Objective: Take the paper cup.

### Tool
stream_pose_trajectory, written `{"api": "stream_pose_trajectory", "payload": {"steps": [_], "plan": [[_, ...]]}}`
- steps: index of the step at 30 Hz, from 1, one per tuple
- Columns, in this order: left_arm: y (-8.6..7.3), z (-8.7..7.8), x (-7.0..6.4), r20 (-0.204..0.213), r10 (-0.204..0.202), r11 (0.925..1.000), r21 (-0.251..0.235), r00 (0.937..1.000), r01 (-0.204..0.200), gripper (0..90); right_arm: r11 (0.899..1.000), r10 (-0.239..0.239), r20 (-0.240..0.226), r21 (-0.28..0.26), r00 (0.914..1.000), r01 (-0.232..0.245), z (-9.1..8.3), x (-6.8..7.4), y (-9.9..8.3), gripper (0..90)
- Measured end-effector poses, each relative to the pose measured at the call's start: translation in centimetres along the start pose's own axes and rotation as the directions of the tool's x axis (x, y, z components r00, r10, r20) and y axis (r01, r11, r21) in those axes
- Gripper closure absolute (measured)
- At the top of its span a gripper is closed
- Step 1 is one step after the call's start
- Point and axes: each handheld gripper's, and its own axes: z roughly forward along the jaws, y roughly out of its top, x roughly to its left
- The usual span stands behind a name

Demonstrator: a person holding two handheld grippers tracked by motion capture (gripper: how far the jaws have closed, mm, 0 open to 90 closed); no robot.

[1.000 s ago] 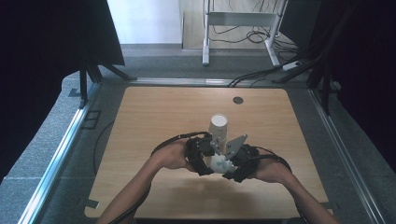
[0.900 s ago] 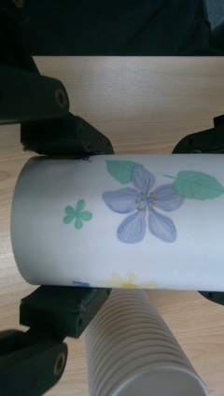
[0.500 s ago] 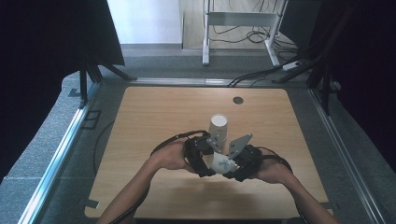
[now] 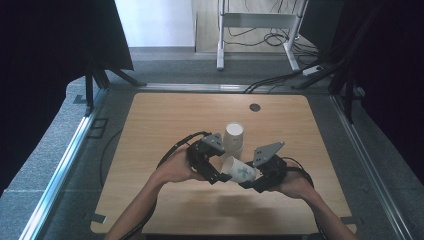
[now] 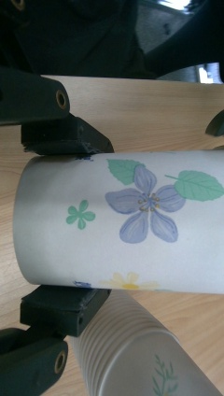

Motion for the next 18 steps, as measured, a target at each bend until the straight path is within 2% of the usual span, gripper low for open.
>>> {"api": "stream_pose_trajectory", "payload": {"steps": [4,8,14,18], "plan": [[-0.5,-0.1,0.0,0.004,-0.028,0.9985,-0.047,0.9996,0.028,7.4,0.999,0.019,0.003,-0.046,0.9998,-0.019,-0.3,-0.1,-0.3,36.7],[-0.9,0.0,-0.1,0.014,-0.054,0.9937,-0.098,0.9985,0.055,3.9,0.996,0.033,0.004,-0.082,0.9995,-0.032,-0.4,-0.2,-0.7,36.6],[-1.5,0.5,0.0,0.037,-0.071,0.9798,-0.185,0.9968,0.077,3.0,0.991,0.043,0.007,-0.131,0.9991,-0.041,-0.6,-0.2,-1.3,36.6],[-1.5,0.9,0.3,0.079,-0.075,0.9685,-0.232,0.9940,0.092,5.9,0.987,0.040,0.005,-0.155,0.9992,-0.039,-0.6,-0.2,-1.6,36.6]]}}
